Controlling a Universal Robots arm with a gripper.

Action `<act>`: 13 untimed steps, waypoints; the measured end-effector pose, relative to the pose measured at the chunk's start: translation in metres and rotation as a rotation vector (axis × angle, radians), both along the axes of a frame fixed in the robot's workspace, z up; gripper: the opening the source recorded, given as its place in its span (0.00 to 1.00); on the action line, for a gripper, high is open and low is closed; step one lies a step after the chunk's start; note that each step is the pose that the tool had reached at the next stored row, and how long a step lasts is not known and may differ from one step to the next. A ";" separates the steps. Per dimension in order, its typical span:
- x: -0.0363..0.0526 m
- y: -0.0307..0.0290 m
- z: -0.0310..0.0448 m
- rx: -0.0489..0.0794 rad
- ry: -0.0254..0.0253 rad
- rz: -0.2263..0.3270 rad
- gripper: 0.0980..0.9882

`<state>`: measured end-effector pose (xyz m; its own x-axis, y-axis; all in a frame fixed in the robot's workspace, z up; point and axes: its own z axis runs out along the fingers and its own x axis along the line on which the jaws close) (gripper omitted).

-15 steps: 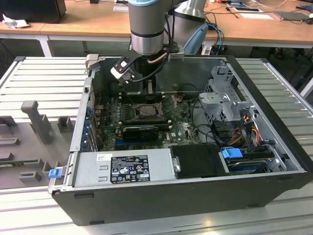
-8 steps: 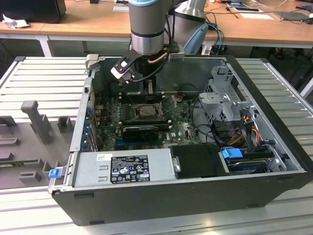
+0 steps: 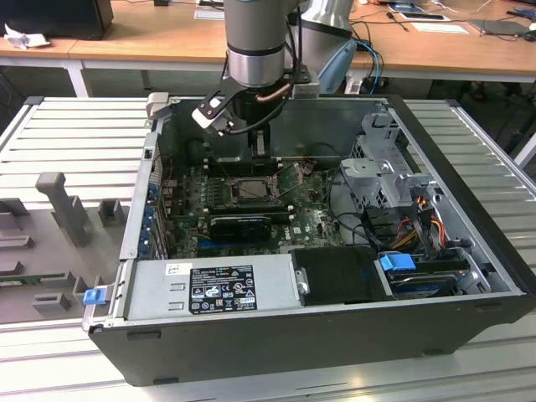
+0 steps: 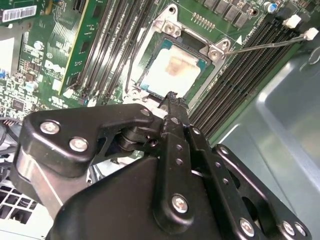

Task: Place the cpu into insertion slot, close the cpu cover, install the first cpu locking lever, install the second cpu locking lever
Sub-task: 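Close the cpu cover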

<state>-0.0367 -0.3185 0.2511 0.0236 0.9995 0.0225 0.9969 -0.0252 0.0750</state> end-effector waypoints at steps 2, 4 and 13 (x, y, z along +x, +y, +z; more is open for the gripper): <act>0.0001 0.0000 0.0029 0.000 -0.0001 0.000 0.01; 0.0026 0.0000 0.0042 0.000 -0.0002 0.000 0.01; 0.0246 -0.0001 0.0041 0.000 0.0014 0.000 0.01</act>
